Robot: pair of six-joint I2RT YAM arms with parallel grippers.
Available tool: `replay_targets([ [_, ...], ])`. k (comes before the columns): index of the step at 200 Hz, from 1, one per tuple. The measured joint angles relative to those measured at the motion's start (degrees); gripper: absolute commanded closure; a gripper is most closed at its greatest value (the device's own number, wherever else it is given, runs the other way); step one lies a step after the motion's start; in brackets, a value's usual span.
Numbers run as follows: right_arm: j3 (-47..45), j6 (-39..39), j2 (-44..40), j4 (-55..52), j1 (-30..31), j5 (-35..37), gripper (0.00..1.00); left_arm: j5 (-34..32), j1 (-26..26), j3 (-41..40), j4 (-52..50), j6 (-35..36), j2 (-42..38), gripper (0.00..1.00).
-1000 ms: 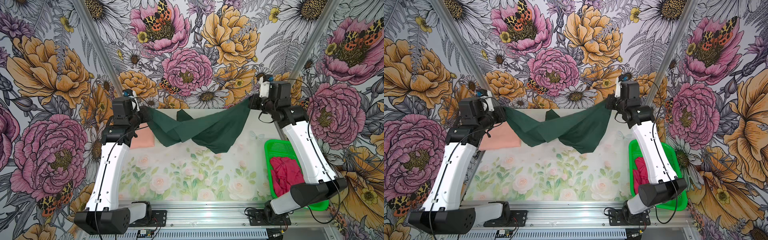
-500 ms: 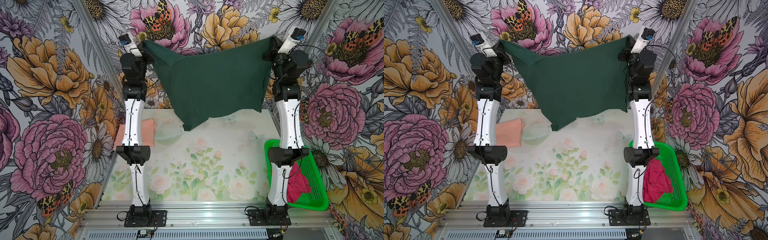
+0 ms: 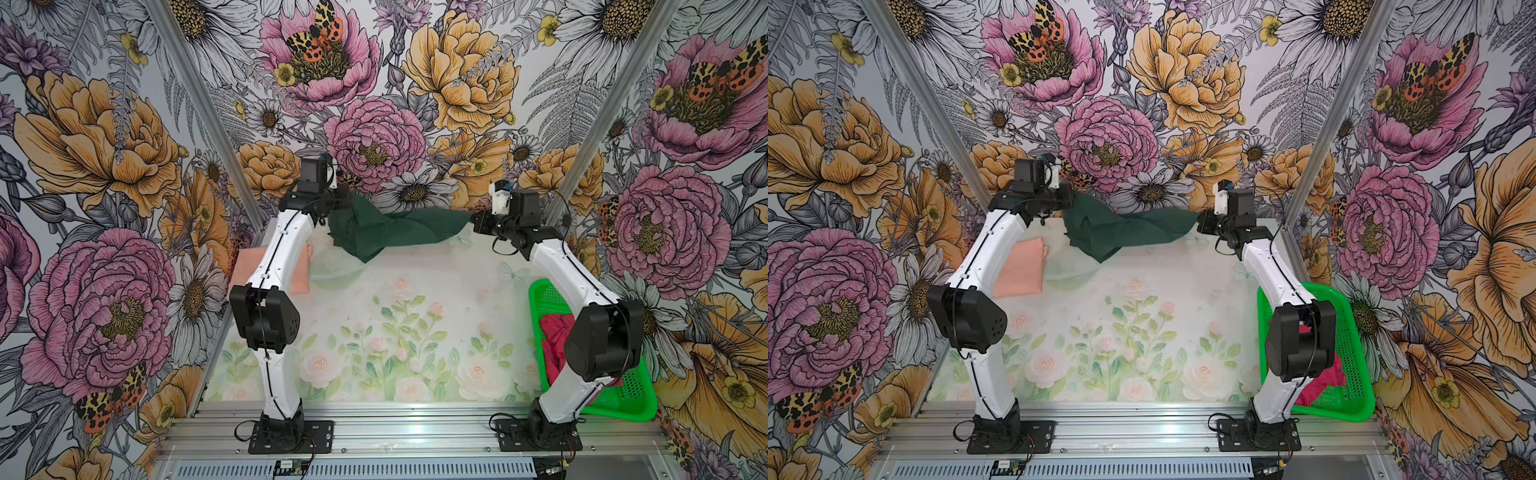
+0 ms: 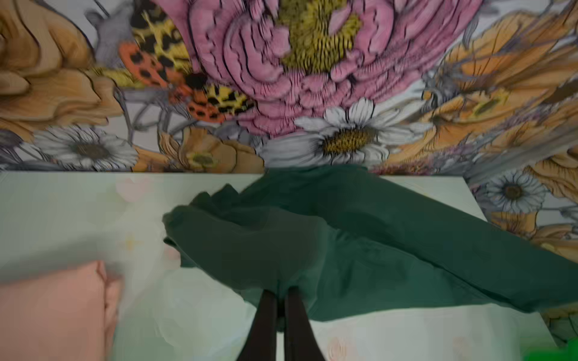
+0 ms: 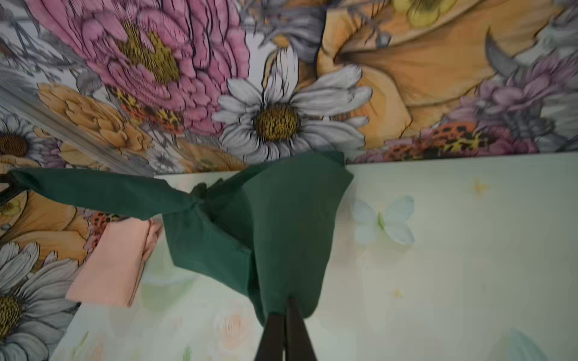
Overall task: Fold and stack t-shirts
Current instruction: Flatten out the T-shirt at the center of the board.
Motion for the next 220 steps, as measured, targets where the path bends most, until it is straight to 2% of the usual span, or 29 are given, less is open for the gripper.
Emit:
replay_targets([
  [23, -11.34, -1.49, -8.94, -8.11, -0.20, 0.61, 1.00, -2.38, -6.29, -13.92, -7.39, 1.01, -9.29, 1.00],
  [54, -16.48, -2.05, -19.78, -17.99, -0.68, 3.76, 1.00, -7.30, -7.56, -16.85, -14.78, 1.18, -23.45, 1.00],
  [76, -17.79, -1.77, -24.30, -23.67, -0.42, 5.77, 1.00, -9.81, -7.56, -19.50, -18.34, 1.03, -31.98, 1.00],
  [96, -20.44, -0.81, -26.45, -28.11, -0.04, 6.93, 1.00, -10.71, -7.56, -23.61, -22.43, 0.94, -35.12, 1.00],
  [137, -26.71, 1.36, -27.58, -35.63, 2.08, 8.48, 1.00, -9.16, -7.69, -32.26, -28.85, 0.48, -34.69, 1.00],
  [141, -27.08, 1.68, -27.65, -36.22, 2.40, 8.68, 1.00, -8.72, -7.74, -32.87, -29.44, 0.46, -34.73, 0.97],
  [152, -27.52, 2.34, -27.67, -38.16, 3.50, 9.38, 0.88, -7.63, -7.98, -34.29, -30.53, 0.28, -34.93, 0.91],
  [175, -27.47, 3.54, -27.82, -40.63, 5.42, 10.73, 0.70, -5.07, -9.03, -36.63, -32.02, -0.42, -36.59, 0.92],
  [182, -27.47, 3.54, -27.87, -41.40, 5.70, 11.06, 0.55, -4.22, -9.25, -37.09, -32.44, -0.55, -37.44, 0.95],
  [189, -27.43, 3.72, -28.02, -41.97, 5.68, 11.28, 0.31, -3.32, -9.29, -37.33, -32.79, -0.74, -38.36, 0.96],
  [193, -27.39, 3.93, -28.15, -42.32, 5.68, 11.54, 0.11, -2.80, -9.31, -37.40, -32.98, -0.87, -38.93, 0.96],
  [196, -27.36, 3.78, -28.24, -42.51, 5.68, 11.67, 0.03, -2.34, -9.33, -37.42, -33.05, -0.85, -39.32, 0.95],
  [205, -27.28, 3.87, -28.89, -42.95, 5.68, 12.02, 0.01, -0.96, -9.33, -37.42, -33.11, -1.01, -40.68, 0.91],
  [220, -26.29, 3.91, -30.49, -43.69, 5.68, 12.13, 0.01, 2.27, -9.40, -37.42, -33.09, -0.96, -42.91, 0.91],
])
